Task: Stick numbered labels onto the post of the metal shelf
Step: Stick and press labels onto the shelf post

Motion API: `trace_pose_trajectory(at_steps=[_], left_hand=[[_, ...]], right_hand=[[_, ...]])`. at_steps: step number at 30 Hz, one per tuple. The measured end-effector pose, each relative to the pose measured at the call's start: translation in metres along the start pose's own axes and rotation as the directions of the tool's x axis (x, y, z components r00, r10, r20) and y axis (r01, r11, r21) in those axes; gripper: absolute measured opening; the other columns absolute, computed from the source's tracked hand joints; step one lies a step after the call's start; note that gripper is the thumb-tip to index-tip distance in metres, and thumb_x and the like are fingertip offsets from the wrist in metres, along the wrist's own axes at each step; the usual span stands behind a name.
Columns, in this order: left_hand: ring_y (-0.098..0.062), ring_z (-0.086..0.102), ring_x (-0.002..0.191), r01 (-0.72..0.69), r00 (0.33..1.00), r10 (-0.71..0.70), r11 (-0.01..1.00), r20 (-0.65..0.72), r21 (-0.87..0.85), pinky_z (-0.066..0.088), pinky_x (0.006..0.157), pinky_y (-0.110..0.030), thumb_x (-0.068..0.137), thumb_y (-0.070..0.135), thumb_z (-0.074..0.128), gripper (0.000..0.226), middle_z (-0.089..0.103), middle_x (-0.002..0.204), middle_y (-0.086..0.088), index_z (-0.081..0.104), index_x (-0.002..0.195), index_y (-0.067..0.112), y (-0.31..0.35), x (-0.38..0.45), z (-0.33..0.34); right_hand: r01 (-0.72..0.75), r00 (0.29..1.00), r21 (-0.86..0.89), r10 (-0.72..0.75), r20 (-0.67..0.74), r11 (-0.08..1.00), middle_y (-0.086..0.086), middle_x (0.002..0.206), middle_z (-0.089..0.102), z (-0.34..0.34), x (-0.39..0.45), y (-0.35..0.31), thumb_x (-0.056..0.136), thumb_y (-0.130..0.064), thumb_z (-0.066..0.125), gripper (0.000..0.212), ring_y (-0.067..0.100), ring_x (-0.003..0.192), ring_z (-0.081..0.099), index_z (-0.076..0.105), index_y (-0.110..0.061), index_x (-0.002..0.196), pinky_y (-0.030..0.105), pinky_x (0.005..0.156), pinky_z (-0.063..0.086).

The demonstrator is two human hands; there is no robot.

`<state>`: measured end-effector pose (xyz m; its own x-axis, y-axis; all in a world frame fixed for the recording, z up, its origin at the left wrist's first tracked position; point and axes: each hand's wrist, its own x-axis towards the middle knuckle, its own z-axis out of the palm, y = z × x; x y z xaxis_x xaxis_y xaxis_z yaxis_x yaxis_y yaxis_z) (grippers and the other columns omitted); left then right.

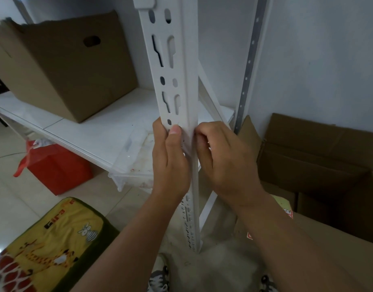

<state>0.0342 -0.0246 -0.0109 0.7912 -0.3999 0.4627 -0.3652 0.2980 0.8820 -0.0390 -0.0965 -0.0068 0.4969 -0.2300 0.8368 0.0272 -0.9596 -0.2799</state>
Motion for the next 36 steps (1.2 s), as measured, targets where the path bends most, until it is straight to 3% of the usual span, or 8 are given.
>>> trace_pose_trajectory(at_steps=[4, 10, 13, 19, 23, 28, 31, 36], left_hand=[[-0.005, 0.053, 0.077, -0.007, 1.000, 0.007, 1.000, 0.001, 0.000, 0.046, 0.065, -0.016, 0.082, 0.051, 0.032, 0.039, 0.051, 0.085, 0.008, 0.042, 0.100, 0.018, 0.000, -0.001, 0.001], [-0.010, 0.055, 0.077, 0.006, 0.999, -0.006, 1.000, -0.033, 0.006, 0.050, 0.068, -0.026, 0.083, 0.051, 0.033, 0.027, 0.053, 0.082, 0.010, 0.044, 0.091, 0.028, 0.000, 0.000, 0.002], [-0.025, 0.057, 0.083, 0.028, 0.998, -0.028, 1.000, -0.049, 0.001, 0.053, 0.072, -0.034, 0.084, 0.051, 0.033, 0.027, 0.055, 0.087, -0.001, 0.045, 0.091, 0.028, 0.001, -0.001, 0.004], [-0.004, 0.051, 0.072, -0.003, 0.998, 0.006, 0.999, -0.062, 0.046, 0.047, 0.064, -0.023, 0.093, 0.033, 0.030, 0.016, 0.051, 0.076, 0.015, 0.043, 0.090, 0.025, 0.002, -0.003, 0.004], [-0.011, 0.052, 0.077, 0.014, 0.999, -0.014, 1.000, -0.040, 0.019, 0.048, 0.069, -0.032, 0.091, 0.038, 0.034, 0.015, 0.051, 0.078, 0.012, 0.044, 0.090, 0.027, 0.001, -0.001, 0.001], [-0.003, 0.049, 0.077, -0.020, 0.999, 0.021, 0.999, -0.024, 0.050, 0.043, 0.069, -0.023, 0.092, 0.032, 0.033, 0.023, 0.049, 0.082, 0.015, 0.044, 0.103, 0.016, 0.003, -0.004, 0.002], [0.000, 0.051, 0.082, -0.043, 0.999, 0.045, 0.996, -0.018, 0.078, 0.044, 0.071, -0.017, 0.092, 0.032, 0.035, 0.032, 0.052, 0.091, 0.020, 0.044, 0.117, 0.013, 0.004, -0.007, 0.001], [-0.020, 0.049, 0.108, -0.230, 0.936, 0.312, 0.891, -0.160, 0.393, 0.044, 0.088, -0.026, 0.086, 0.028, 0.046, 0.055, 0.046, 0.116, -0.014, 0.039, 0.133, 0.000, 0.011, -0.013, -0.003]], right_hand=[[0.066, 0.998, -0.106, -0.067, -0.004, 0.992, 0.011, 0.082, 0.068, -0.002, 0.003, 0.005, 0.093, -0.016, 0.060, 0.017, 0.021, 0.067, 0.063, 0.066, -0.001, 0.092, 0.032, 0.059, 0.055], [0.085, 0.996, -0.112, -0.080, 0.041, 0.990, 0.007, 0.075, 0.068, -0.007, 0.009, 0.003, 0.094, -0.023, 0.053, 0.024, 0.017, 0.061, 0.062, 0.067, -0.005, 0.087, 0.027, 0.056, 0.054], [0.041, 0.999, -0.086, -0.038, 0.038, 0.995, 0.005, 0.073, 0.066, -0.005, 0.011, 0.002, 0.093, -0.024, 0.052, 0.024, 0.017, 0.059, 0.059, 0.065, -0.007, 0.084, 0.031, 0.052, 0.053], [-0.023, 0.999, -0.003, 0.023, 0.026, 1.000, 0.002, 0.070, 0.064, -0.001, 0.005, -0.001, 0.092, -0.028, 0.052, 0.026, 0.012, 0.057, 0.056, 0.064, -0.009, 0.079, 0.020, 0.053, 0.048], [-0.188, 0.977, 0.092, 0.176, 0.120, 0.978, 0.000, 0.072, 0.065, 0.003, -0.008, 0.002, 0.088, -0.023, 0.062, 0.016, 0.011, 0.061, 0.058, 0.064, -0.009, 0.081, 0.029, 0.053, 0.053], [-0.449, 0.893, 0.410, 0.410, 0.184, 0.794, -0.011, 0.075, 0.061, -0.008, -0.005, -0.003, 0.089, -0.012, 0.061, 0.005, 0.006, 0.073, 0.060, 0.063, -0.012, 0.085, 0.018, 0.061, 0.053], [-0.504, 0.861, 0.504, 0.459, 0.221, 0.701, -0.006, 0.075, 0.063, -0.010, -0.004, -0.006, 0.089, -0.006, 0.060, 0.007, 0.012, 0.072, 0.063, 0.063, -0.010, 0.084, 0.024, 0.064, 0.057], [-0.546, 0.806, 0.726, 0.499, 0.319, 0.418, 0.011, 0.072, 0.067, -0.018, 0.001, -0.010, 0.090, 0.002, 0.055, 0.009, 0.015, 0.064, 0.064, 0.062, 0.003, 0.086, 0.023, 0.062, 0.054]])
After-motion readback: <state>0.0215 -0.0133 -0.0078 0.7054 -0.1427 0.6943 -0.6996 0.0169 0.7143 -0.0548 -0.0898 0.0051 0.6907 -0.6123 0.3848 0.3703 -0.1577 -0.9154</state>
